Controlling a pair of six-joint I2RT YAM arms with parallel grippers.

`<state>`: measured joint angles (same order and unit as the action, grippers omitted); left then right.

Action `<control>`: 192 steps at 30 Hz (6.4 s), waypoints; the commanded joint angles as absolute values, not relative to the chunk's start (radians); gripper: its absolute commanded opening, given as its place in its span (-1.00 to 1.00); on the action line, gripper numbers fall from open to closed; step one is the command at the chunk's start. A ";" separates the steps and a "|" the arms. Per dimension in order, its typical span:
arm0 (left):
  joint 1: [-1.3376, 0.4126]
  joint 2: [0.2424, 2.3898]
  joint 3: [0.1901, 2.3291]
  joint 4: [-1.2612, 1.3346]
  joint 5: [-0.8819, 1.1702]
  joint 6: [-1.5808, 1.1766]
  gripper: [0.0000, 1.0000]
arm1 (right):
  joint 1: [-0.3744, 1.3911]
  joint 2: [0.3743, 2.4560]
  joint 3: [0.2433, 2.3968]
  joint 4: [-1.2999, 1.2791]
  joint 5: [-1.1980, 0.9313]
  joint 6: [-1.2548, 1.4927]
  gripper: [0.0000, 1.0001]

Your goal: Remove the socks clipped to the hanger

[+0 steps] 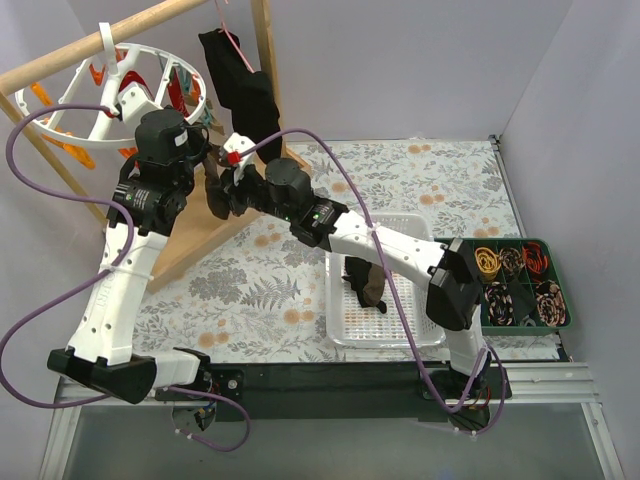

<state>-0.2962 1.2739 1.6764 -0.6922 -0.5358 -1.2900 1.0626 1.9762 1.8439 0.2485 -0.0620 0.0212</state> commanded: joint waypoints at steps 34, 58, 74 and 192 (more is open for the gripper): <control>-0.287 1.086 1.532 -0.561 -0.328 -1.201 -0.78 | 0.907 1.230 0.922 -0.293 0.203 0.228 -0.81; -0.287 1.034 1.466 -0.568 -0.318 -1.196 -0.78 | 0.885 1.567 1.342 -0.215 0.060 0.074 0.42; -0.288 1.039 1.486 -0.583 -0.299 -1.204 -0.78 | 0.910 2.017 1.865 0.175 -0.157 0.066 0.70; -0.287 1.316 1.714 -0.681 -0.520 -1.444 -0.03 | 1.034 1.767 1.887 -0.132 0.032 0.037 -0.97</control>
